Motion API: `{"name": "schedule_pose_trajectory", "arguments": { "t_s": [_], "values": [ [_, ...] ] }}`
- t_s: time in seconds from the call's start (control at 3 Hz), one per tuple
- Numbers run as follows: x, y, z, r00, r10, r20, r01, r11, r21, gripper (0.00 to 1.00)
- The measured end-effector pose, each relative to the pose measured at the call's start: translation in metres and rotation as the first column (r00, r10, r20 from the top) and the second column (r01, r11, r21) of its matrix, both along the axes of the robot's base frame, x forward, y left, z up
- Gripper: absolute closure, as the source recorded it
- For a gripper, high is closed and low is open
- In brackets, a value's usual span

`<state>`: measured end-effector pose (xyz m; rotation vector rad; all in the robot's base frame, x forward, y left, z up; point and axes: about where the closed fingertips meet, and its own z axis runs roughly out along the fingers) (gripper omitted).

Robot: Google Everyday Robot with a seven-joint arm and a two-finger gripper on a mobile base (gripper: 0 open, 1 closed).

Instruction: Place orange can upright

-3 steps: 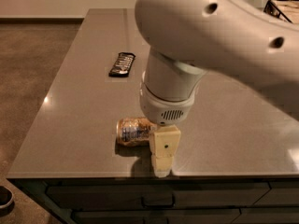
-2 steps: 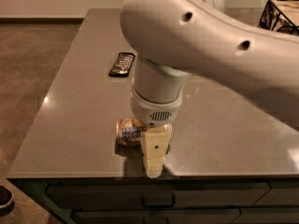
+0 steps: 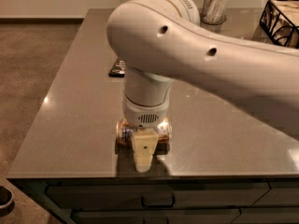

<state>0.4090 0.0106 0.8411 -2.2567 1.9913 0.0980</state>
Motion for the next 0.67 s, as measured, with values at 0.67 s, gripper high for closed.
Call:
{"name": "schedule_pose_trajectory", "arguments": {
  "t_s": [0.67],
  "values": [
    [0.004, 0.010, 0.011, 0.9991, -0.030, -0.030, 0.032, 0.997, 0.066, 0.72]
  ]
}}
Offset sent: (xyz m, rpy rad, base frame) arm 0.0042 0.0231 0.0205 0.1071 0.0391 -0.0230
